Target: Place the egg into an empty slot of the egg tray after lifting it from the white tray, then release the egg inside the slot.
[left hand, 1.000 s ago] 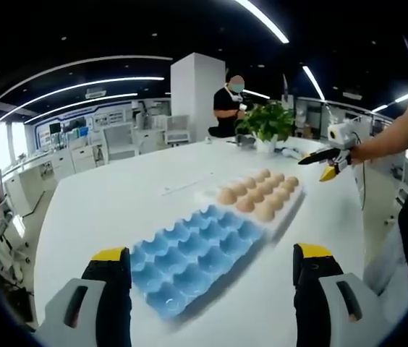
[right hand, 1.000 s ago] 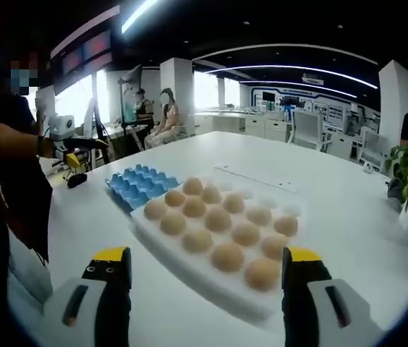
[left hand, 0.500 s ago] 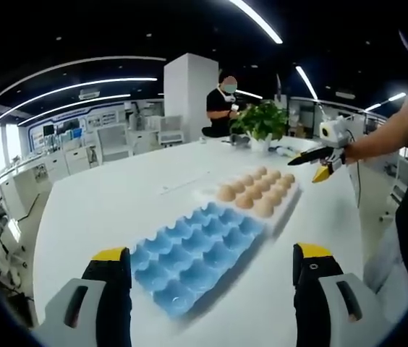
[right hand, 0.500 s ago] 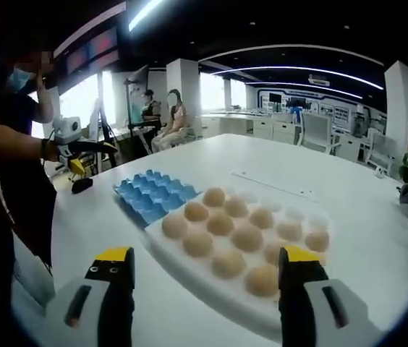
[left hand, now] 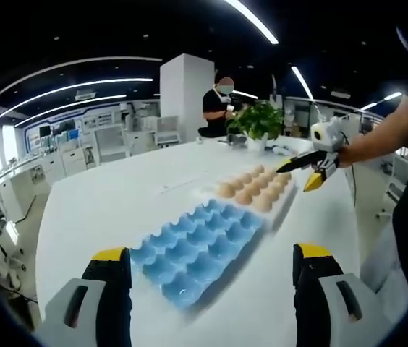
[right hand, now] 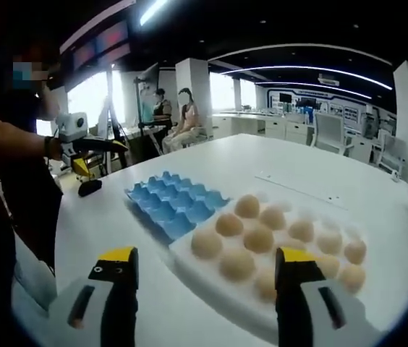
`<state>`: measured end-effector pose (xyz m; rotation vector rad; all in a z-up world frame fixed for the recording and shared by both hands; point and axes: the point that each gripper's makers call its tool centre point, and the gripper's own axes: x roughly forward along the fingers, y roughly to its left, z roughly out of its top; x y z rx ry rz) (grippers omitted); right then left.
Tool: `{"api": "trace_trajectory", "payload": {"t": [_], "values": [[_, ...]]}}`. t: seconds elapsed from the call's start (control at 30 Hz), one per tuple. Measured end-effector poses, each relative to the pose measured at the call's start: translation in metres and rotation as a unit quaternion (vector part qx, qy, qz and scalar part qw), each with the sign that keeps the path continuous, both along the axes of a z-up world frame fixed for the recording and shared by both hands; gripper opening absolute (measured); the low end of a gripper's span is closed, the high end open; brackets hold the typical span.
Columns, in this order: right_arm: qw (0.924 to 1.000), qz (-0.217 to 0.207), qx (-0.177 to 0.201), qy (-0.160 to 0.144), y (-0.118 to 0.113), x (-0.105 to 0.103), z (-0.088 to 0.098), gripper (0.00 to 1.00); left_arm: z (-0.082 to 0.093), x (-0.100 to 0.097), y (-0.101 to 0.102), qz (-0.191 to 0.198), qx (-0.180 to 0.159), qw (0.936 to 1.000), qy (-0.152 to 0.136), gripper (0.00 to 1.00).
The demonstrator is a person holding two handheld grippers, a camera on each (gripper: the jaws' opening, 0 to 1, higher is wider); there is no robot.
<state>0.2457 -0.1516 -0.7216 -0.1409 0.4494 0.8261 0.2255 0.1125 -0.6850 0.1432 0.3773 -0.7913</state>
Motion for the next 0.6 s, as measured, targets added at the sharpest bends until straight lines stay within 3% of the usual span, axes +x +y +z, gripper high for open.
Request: {"api": "trace_trajectory", "payload": {"t": [0.6], "values": [[0.9996, 0.019, -0.019, 0.01, 0.036, 0.016, -0.018, 0.6, 0.0, 0.005, -0.001, -0.008, -0.005, 0.9999, -0.003, 0.95]]}}
